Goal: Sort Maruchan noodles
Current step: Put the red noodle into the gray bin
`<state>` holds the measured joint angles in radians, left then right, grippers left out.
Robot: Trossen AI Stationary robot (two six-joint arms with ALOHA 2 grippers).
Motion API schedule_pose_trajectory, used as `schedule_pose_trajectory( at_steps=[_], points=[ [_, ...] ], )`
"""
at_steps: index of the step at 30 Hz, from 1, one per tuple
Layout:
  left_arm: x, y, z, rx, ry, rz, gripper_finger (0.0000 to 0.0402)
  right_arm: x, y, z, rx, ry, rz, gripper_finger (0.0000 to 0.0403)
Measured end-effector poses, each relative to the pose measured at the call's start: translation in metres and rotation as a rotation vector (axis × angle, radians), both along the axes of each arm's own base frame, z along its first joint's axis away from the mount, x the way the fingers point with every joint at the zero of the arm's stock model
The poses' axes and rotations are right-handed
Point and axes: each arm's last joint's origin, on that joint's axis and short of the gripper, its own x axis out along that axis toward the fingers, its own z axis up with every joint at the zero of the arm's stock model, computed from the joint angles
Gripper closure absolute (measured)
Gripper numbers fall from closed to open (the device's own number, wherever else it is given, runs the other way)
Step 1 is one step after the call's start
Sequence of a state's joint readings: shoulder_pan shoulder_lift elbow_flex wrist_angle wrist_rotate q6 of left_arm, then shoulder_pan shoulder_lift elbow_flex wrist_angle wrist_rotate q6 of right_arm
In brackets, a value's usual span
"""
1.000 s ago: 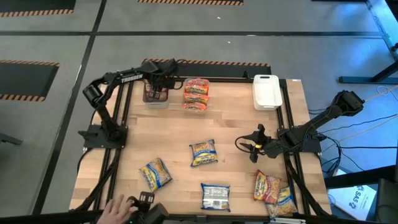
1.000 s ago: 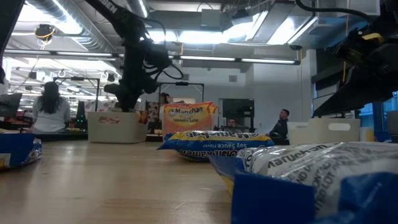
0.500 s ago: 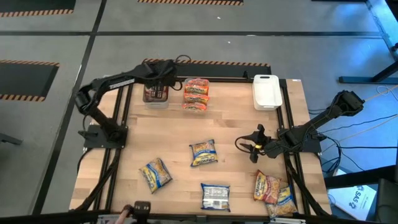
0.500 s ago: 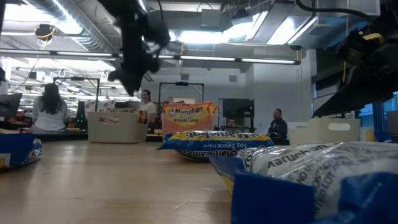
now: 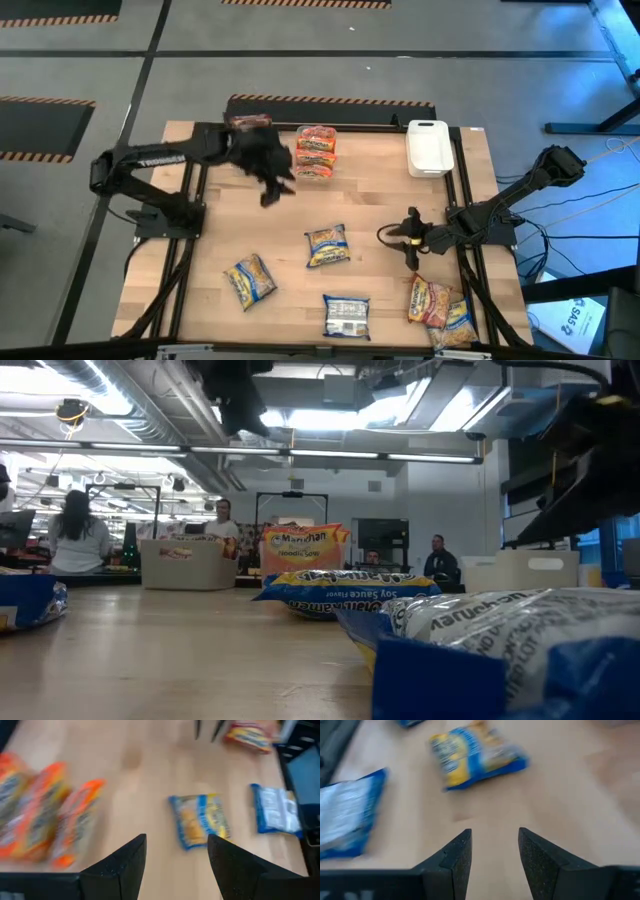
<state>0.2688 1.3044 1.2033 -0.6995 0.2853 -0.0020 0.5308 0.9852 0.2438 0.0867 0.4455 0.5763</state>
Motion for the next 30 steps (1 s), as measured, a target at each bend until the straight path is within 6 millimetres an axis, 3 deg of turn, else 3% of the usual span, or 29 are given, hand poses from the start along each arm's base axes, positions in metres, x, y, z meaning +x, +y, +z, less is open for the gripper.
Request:
schedule_pose_trajectory(
  at_steps=[9, 12, 20, 23, 26, 30],
  points=[
    [0.023, -0.082, -0.085, 0.05, -0.173, -0.11, 0.0198, 0.014, 0.016, 0.055, 0.14, 0.17, 0.162, 0.0252],
    [0.022, -0.099, -0.097, 0.083, -0.278, -0.063, 0.0198, 0.015, 0.02, 0.07, 0.234, 0.271, 0.158, 0.0252],
    [0.012, -0.121, -0.106, 0.22, -0.455, 0.138, 0.0198, 0.006, 0.036, 0.051, 0.445, 0.541, 0.119, 0.0252],
    [0.01, -0.125, -0.108, 0.233, -0.483, 0.161, 0.0198, -0.003, 0.048, 0.049, 0.557, 0.659, 0.12, 0.0252],
    [0.008, -0.128, -0.11, 0.247, -0.48, 0.15, 0.0198, -0.007, 0.056, 0.045, 0.689, 0.784, 0.01, 0.0252],
    [0.006, -0.128, -0.114, 0.279, -0.467, 0.158, 0.0198, -0.011, 0.07, 0.039, 0.753, 0.894, 0.007, 0.0252]
  ],
)
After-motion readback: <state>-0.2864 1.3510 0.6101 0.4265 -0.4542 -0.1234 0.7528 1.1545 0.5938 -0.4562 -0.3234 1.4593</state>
